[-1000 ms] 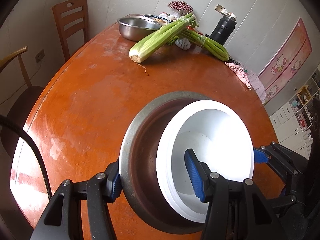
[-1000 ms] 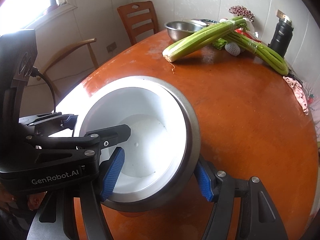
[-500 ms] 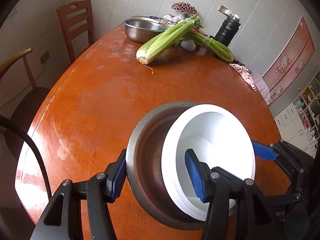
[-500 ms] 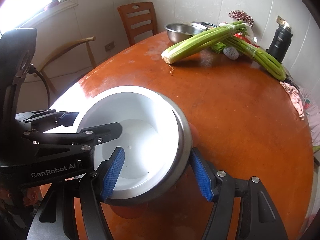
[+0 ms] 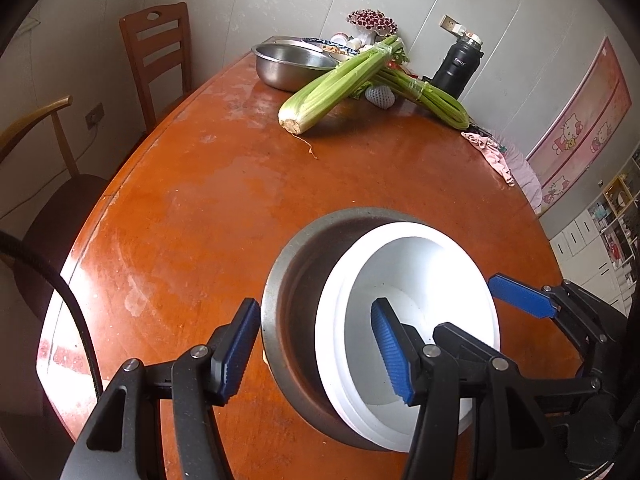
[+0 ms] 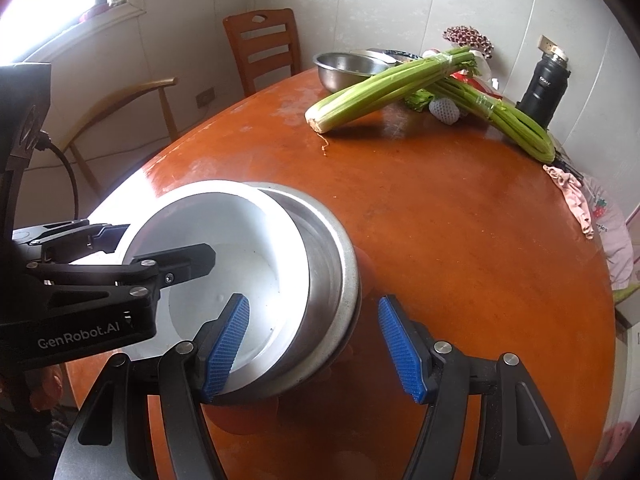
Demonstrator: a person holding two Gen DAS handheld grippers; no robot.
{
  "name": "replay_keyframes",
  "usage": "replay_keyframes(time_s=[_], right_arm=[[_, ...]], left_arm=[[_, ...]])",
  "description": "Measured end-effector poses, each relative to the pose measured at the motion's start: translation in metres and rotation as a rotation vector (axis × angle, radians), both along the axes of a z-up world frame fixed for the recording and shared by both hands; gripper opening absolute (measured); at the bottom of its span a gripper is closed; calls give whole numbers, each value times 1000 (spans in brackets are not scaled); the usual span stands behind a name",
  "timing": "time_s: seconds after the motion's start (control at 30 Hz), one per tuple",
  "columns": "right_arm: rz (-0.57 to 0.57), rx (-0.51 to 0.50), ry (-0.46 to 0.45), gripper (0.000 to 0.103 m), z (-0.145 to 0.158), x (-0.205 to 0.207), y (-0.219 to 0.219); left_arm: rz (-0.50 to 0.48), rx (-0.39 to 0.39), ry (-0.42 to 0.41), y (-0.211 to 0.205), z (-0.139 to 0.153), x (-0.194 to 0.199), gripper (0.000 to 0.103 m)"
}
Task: Organize plates and bowls
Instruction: 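Lower the steel bowl stack onto the steel pan and open the left gripper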
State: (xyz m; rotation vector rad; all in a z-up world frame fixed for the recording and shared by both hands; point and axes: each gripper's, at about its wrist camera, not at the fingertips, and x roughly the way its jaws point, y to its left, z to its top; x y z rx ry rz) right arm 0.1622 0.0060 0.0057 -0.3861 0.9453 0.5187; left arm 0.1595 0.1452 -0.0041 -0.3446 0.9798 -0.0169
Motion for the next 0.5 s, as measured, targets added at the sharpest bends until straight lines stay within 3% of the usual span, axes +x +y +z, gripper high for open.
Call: replay_keyframes(time_s=[0.5], right_arm=[[-9, 29, -31, 70, 13, -8, -7]], left_arm=[[26, 39, -22, 0, 14, -10, 60]])
